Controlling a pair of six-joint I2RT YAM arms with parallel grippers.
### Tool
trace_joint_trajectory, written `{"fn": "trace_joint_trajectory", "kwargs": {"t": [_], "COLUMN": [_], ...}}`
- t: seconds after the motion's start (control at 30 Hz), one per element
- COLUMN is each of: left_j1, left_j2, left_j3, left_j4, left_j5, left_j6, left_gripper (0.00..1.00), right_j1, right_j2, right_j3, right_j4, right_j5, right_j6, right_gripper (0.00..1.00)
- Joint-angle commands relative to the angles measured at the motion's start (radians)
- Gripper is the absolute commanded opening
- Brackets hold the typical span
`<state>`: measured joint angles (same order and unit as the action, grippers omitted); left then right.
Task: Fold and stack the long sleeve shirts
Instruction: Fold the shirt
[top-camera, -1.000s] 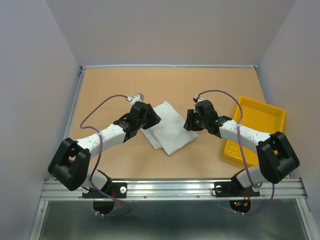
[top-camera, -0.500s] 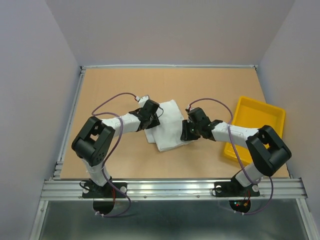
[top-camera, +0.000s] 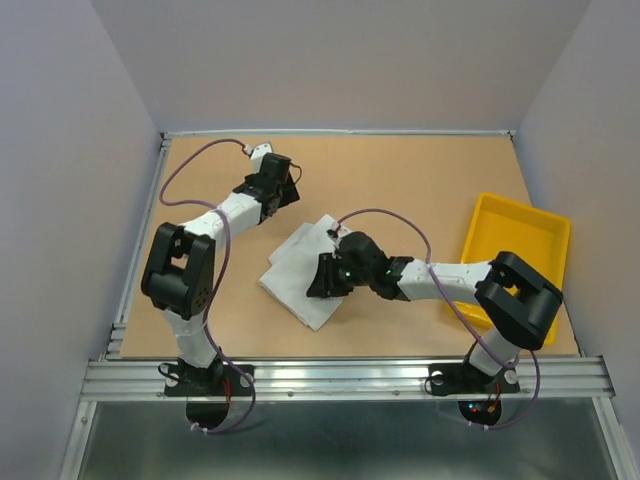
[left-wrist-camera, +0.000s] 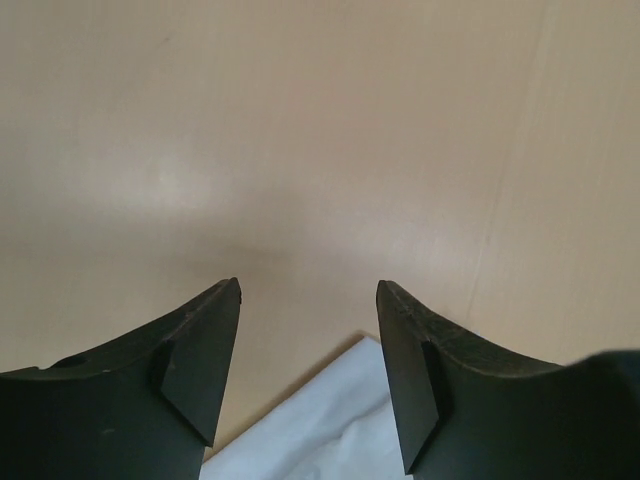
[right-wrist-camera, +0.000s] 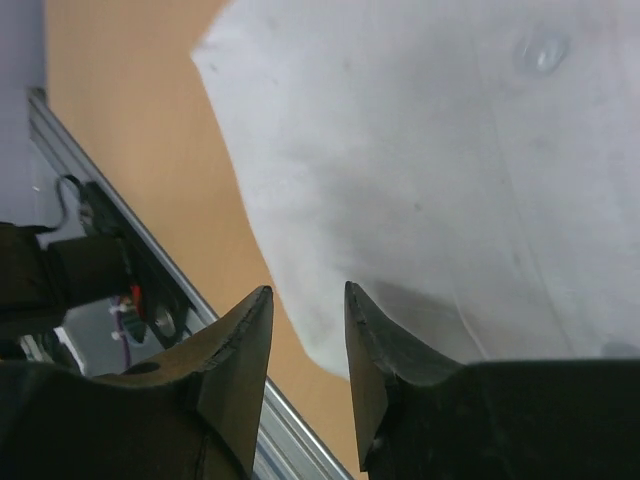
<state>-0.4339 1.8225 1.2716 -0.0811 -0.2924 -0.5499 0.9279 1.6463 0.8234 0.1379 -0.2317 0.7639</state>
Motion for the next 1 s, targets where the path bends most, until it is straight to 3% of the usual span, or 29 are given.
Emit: {"fn": "trace_joint_trajectory", "kwargs": {"t": [0.0,0.2,0.33,0.5,0.63,0.83,0.97], "left_j1": [0.006,-0.087,-0.152,-0.155,-0.134,-0.034,-0.002], "left_j2": [-0.242,-0.532,-0.621,-0.689,-0.686,-0.661,-0.588], "left_j3": [-0.095,-0.478,-0.634,-0.826,-0.877,-0.862,-0.792], "left_j4": [0.001,0.012,0.038,0.116,0.149,0.152,0.190], "left_j5": [-0.027,0.074,0.148,0.154,0.153,0.157,0.180], "left_j6": [-0.048,-0.267,-0.379,-0.492,-0.530,-0.464,-0.352], "left_gripper": [0.70,0.69,0.66,0.59,0.58,0.58,0.59], "right_j1": [-0.101,-0.300,-0.408,-0.448,-0.489,-0.523,-0.523], "right_j2": [-0.150,-0.177,-0.120,-0.033,0.026,-0.008,-0.104], "right_j3": [0.046,-0.006,-0.073,-0.159,-0.260,-0.329,-0.271], "right_j4": [0.103,0.187,0.305,0.451,0.531,0.549,0.352], "right_j5": [0.081,-0.058,-0.138,-0.161,-0.159,-0.135,-0.103], "right_j6": [-0.003,-0.006,0.037,0.080,0.098,0.042,-0.089], "right_gripper": [0.41,0.41,0.41,0.40,0.40,0.40,0.41]}}
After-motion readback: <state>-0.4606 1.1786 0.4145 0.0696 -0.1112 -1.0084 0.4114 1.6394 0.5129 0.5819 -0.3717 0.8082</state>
